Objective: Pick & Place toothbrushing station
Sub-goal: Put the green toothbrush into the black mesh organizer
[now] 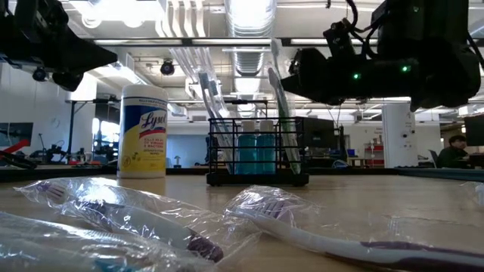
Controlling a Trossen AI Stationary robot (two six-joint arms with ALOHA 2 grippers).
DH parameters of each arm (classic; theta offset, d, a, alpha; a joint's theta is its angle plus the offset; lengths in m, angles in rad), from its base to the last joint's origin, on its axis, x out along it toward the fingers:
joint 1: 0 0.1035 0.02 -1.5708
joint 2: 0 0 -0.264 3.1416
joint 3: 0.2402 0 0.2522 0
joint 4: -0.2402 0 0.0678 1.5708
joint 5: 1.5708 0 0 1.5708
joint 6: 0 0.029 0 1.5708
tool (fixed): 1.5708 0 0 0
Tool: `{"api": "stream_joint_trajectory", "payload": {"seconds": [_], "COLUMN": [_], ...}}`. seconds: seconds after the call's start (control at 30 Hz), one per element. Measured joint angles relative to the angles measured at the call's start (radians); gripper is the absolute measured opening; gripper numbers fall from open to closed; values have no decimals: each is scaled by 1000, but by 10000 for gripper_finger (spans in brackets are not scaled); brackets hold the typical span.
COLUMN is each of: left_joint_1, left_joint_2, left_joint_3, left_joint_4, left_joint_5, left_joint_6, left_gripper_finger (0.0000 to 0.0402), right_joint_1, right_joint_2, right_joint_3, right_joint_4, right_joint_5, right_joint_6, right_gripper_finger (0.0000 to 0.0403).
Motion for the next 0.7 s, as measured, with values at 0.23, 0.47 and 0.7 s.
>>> {"api": "stream_joint_trajectory", "payload": {"seconds": [0.23,0.47,0.7], "left_joint_1": [0,0,0], "left_joint_2": [0,0,0], "left_joint_3": [0,0,0], "left_joint_4": [-1,-1,-1], "left_joint_5": [0,2,17], "left_joint_6": [-6,-28,-34], "left_gripper_finger": [5,20,17], "right_joint_1": [-6,-7,-7], "right_joint_2": [83,93,69], "right_joint_3": [38,70,71], "right_joint_4": [0,-2,-5], "right_joint_5": [7,14,10], "right_joint_6": [-19,-24,-22], "right_gripper_finger": [13,21,60]}}
